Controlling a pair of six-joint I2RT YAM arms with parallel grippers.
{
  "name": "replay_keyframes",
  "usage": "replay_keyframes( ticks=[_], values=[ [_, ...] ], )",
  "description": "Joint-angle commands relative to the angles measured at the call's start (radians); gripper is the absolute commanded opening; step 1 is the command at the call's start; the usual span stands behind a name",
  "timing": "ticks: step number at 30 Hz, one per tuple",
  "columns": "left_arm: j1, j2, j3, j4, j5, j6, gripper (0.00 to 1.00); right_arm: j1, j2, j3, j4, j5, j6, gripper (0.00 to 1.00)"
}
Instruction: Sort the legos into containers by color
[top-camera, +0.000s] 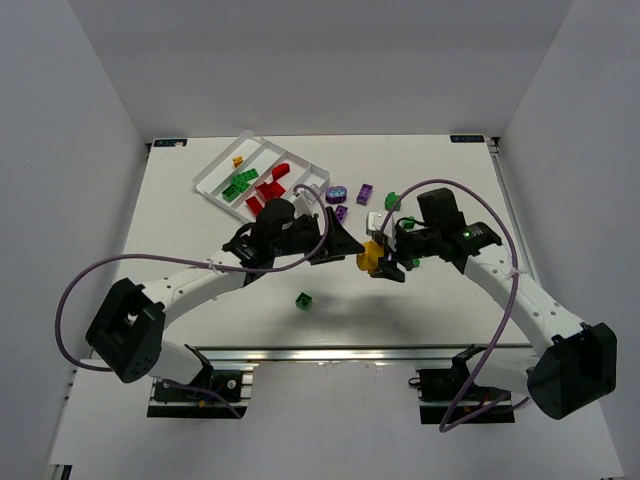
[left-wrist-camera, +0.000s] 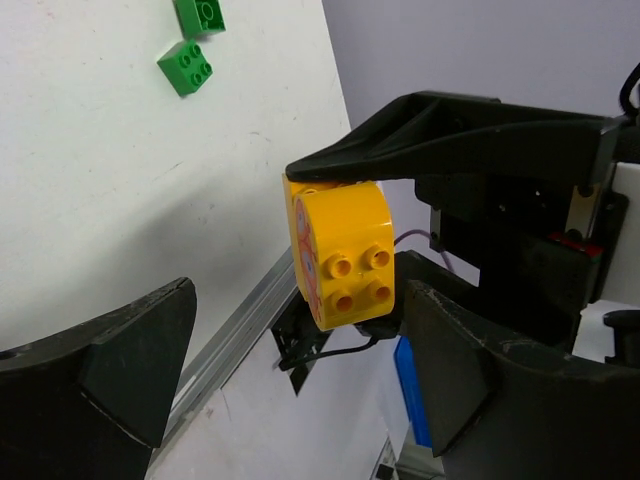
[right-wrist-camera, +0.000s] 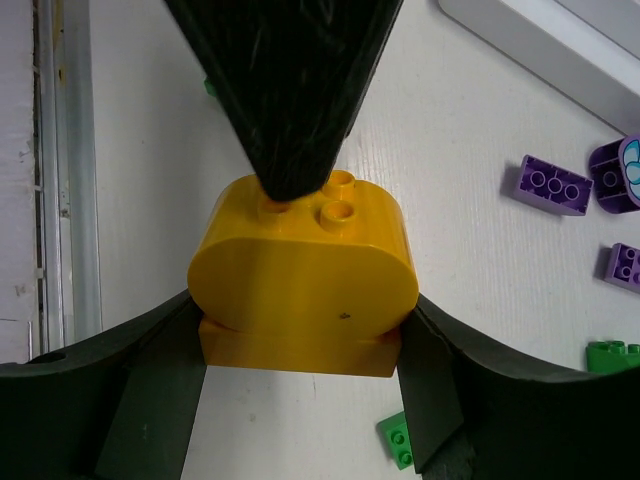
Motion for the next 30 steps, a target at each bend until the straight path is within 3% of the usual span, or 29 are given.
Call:
replay_keyframes(
  ticks=[1, 13, 24, 30],
  values=[
    [-0.026, -0.002, 0.057, -0.044, -0.018, 0.059, 0.94, 0.014, -0.002, 0.014, 0.05, -0.007, 0.029, 0.0],
    [-0.084, 0.085, 0.163, -0.18, -0.069, 0.128, 0.86, 0.031, -0.002, -0.014, 0.085, 0.019, 0.07, 0.0],
    [-0.109, 0.127, 0.257, -0.32, -0.165, 0.181, 0.47, 0.034, -0.016, -0.049, 0.125, 0.065, 0.124, 0.0],
    [-0.109, 0.079, 0.264, -0.312, -0.215, 0.193, 0.17, 0.036, -0.025, -0.074, 0.142, 0.075, 0.161, 0.0]
  ],
)
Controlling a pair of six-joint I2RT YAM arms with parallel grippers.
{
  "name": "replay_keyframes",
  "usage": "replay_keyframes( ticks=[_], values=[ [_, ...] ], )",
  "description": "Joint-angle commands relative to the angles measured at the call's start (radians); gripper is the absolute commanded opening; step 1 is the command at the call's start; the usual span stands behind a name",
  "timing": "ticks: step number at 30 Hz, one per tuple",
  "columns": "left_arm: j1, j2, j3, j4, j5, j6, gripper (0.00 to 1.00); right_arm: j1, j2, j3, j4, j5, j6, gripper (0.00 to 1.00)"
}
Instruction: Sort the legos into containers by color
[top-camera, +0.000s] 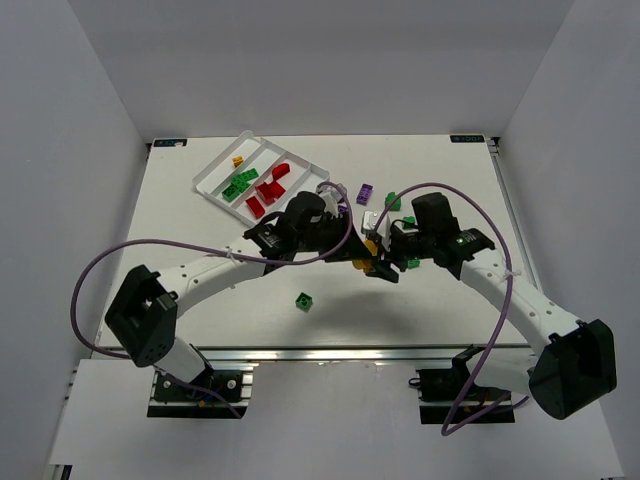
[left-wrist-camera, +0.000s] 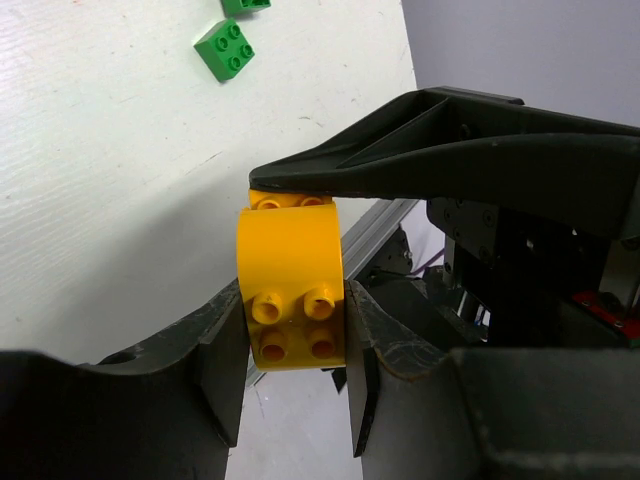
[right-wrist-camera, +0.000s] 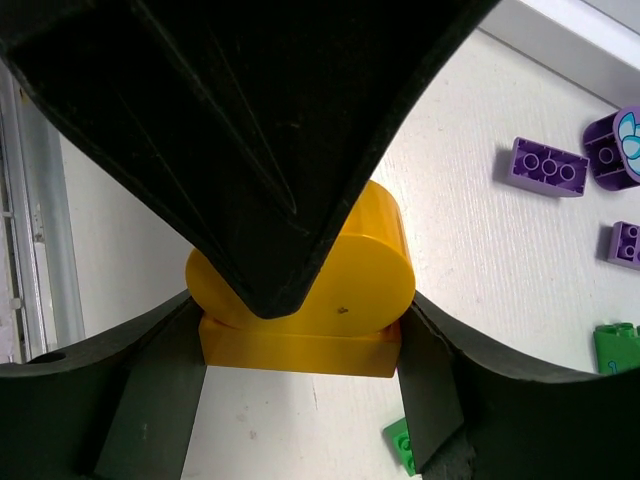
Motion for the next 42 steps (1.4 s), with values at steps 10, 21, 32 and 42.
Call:
replay_keyframes(
  ticks=[10, 21, 32, 42],
  values=[
    [0.111, -0.167, -0.008, -0.102, -0.125, 0.087, 0.0, 0.001, -0.052, -0.067, 0.017, 0.018, 0.036, 0.0],
    [0.421, -0.126, 0.155, -0.349, -0.281, 0.403, 0.0, 0.001, -0.072, -0.095, 0.033, 0.047, 0.034, 0.0],
    [0.657, 0.31, 0.529, -0.325, -0.708, 0.777, 0.0, 0.001, -0.058, -0.074, 0.042, 0.031, 0.042, 0.0],
    [0.662, 0.606, 0.715, -0.086, -0.775, 1.04, 0.0, -0.004, 0.013, -0.058, 0.103, 0.004, 0.091, 0.0]
  ],
)
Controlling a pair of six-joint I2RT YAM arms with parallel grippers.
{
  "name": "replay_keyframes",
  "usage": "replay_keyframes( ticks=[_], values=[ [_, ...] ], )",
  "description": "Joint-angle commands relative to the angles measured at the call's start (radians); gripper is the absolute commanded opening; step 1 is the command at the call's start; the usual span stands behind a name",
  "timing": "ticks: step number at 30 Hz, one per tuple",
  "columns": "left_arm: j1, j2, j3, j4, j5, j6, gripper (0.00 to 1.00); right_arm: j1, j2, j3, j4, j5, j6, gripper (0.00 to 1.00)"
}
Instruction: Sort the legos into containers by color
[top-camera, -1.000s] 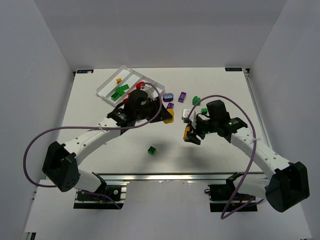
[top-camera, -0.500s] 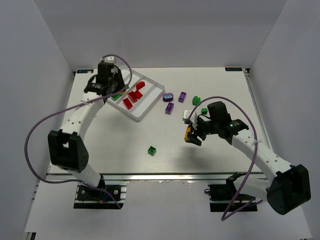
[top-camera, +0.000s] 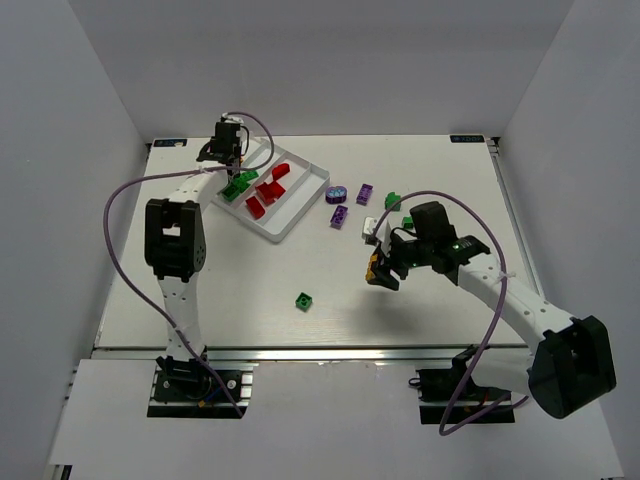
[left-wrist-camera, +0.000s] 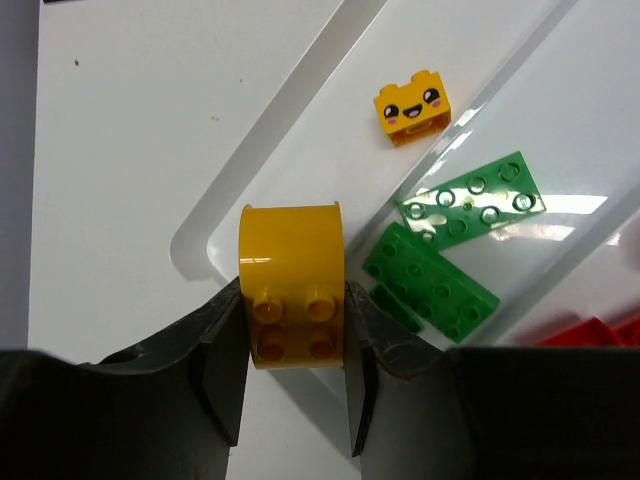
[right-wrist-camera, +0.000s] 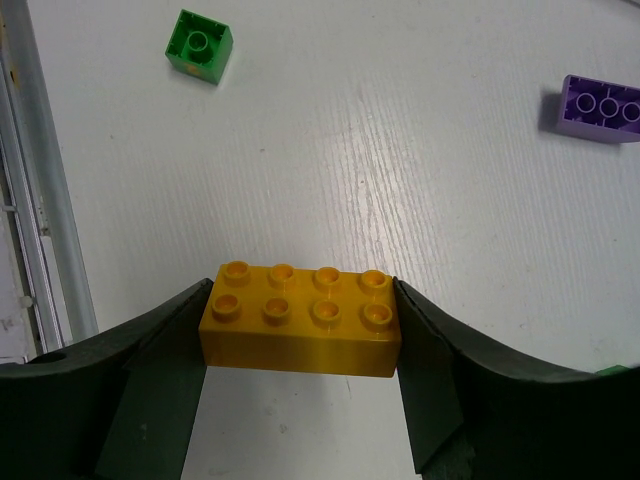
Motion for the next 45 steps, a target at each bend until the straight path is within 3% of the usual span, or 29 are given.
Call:
replay_keyframes(
  ticks=[1, 6, 16, 21, 23, 25, 27, 37, 39, 40, 42, 43, 45],
  values=[
    [-0.006, -0.002, 0.063, 0.145, -0.036, 0.128, 0.0, -0.006, 0.017, 0.037, 0.049, -0.034, 0.021, 0.0],
    [-0.006, 0.059, 0.069, 0.254, -0.037, 0.195, 0.0, -0.017, 0.031, 0.023, 0.064, -0.032, 0.024, 0.0],
    [-0.009, 0.188, 0.195, 0.194, -0.023, 0.266, 0.03, -0.039, 0.074, 0.037, 0.086, -0.047, 0.033, 0.0],
    [-0.009, 0.172, 0.144, 0.258, -0.039, 0.301, 0.23, -0.048, 0.088, 0.053, 0.081, -0.054, 0.032, 0.0],
    [-0.009, 0.171, 0.15, 0.252, -0.031, 0.299, 0.36, -0.048, 0.089, 0.054, 0.08, -0.055, 0.032, 0.0],
    [-0.009, 0.17, 0.161, 0.248, -0.02, 0.295, 0.57, -0.048, 0.091, 0.056, 0.077, -0.058, 0.032, 0.0],
    [-0.011, 0.167, 0.169, 0.237, 0.0, 0.289, 0.68, -0.049, 0.089, 0.059, 0.075, -0.058, 0.035, 0.0],
    [-0.014, 0.084, 0.201, 0.187, -0.026, 0.211, 0.67, -0.048, 0.057, 0.079, 0.046, -0.086, 0.036, 0.0],
    [-0.015, 0.041, 0.264, 0.128, -0.005, 0.045, 0.65, -0.049, 0.056, 0.103, 0.026, -0.115, 0.036, 0.0],
    [-0.015, 0.02, 0.274, 0.06, 0.041, -0.024, 0.57, -0.048, 0.057, 0.112, 0.023, -0.144, 0.039, 0.0],
    [-0.014, -0.076, 0.221, 0.027, 0.222, -0.221, 0.44, -0.048, 0.06, 0.126, 0.032, -0.168, 0.055, 0.0],
    [-0.018, -0.118, 0.18, 0.018, 0.281, -0.348, 0.42, -0.048, 0.056, 0.137, 0.041, -0.184, 0.059, 0.0],
    [-0.027, -0.242, 0.029, 0.011, 0.387, -0.435, 0.43, -0.048, 0.042, 0.138, 0.092, -0.199, 0.07, 0.0]
  ],
)
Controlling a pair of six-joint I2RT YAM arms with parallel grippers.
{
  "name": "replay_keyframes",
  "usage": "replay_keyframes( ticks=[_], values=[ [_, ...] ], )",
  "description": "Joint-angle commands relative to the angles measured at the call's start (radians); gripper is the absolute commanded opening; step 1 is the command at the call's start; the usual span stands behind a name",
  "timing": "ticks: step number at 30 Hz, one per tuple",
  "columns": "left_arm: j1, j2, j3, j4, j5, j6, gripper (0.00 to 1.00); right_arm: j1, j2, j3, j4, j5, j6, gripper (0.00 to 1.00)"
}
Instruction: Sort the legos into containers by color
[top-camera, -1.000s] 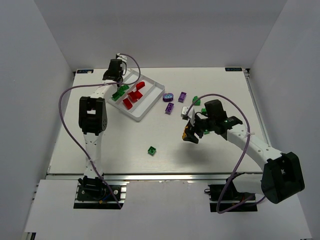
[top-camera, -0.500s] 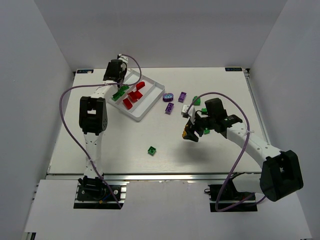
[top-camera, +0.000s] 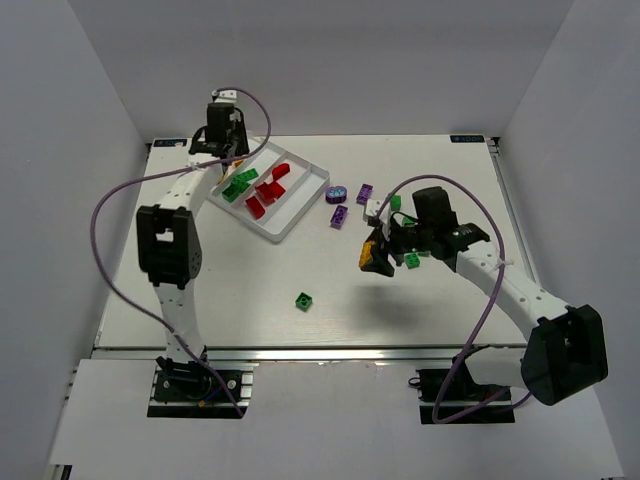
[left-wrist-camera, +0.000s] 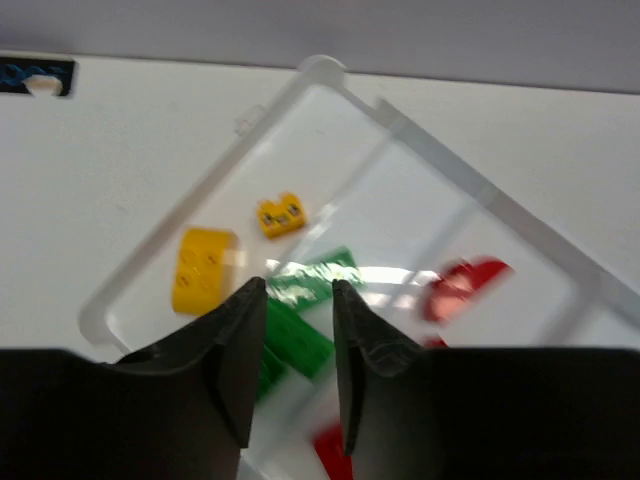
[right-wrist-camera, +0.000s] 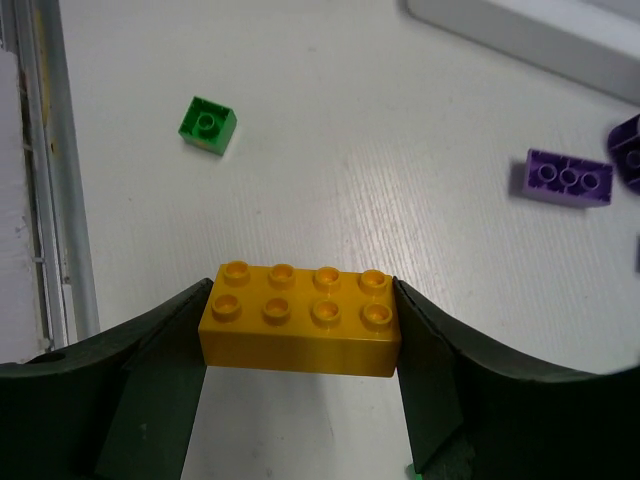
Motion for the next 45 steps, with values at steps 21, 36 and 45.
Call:
replay_keyframes(
  ticks=[21, 36, 45],
  values=[
    [-0.364, -1.019, -1.292, 1.086, 0.807, -1.057, 0.73, 0.067, -0.227, -0.095, 0.646, -0.199, 0.337, 0.0],
    [-0.446, -0.911, -1.287, 1.259, 0.89, -1.195, 0.78, 0.148, -0.247, -0.098, 0.694, -0.098, 0.357, 0.0],
    [-0.453, -0.904, -1.298, 1.239, 0.889, -1.195, 0.77, 0.165, -0.245, -0.099, 0.72, -0.092, 0.358, 0.01]
  ],
)
